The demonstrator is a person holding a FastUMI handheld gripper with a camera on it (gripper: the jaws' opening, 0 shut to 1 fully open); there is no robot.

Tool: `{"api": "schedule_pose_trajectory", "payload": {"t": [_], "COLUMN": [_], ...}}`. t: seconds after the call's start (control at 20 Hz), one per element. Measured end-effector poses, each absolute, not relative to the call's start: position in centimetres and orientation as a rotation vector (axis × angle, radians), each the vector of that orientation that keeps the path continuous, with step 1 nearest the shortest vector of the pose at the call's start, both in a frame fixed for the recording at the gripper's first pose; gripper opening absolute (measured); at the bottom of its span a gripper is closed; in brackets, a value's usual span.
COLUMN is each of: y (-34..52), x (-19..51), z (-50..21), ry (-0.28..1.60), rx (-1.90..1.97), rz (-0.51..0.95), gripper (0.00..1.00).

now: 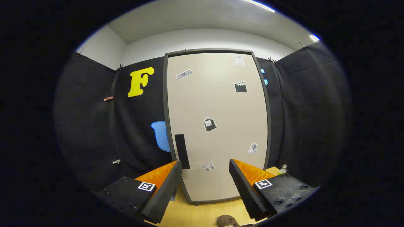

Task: Open the shoe cabinet door, grab the shoes and put them into the shoe cabinet, then close the shoe cabinet door.

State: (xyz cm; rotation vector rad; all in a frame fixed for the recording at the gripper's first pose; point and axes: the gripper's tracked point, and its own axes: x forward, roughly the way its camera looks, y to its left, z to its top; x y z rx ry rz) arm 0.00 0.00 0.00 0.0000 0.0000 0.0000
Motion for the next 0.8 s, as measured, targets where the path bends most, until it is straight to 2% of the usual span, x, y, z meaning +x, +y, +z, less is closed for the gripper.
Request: {"api": "schedule_pose_trajectory", "payload": {"t": [0.8], "y": [0.9], "x": [1.7], "z": [-0.8], "ry": [0.02], "rx": [-0.008], "rz": [0.028], "gripper": [0.98]}}
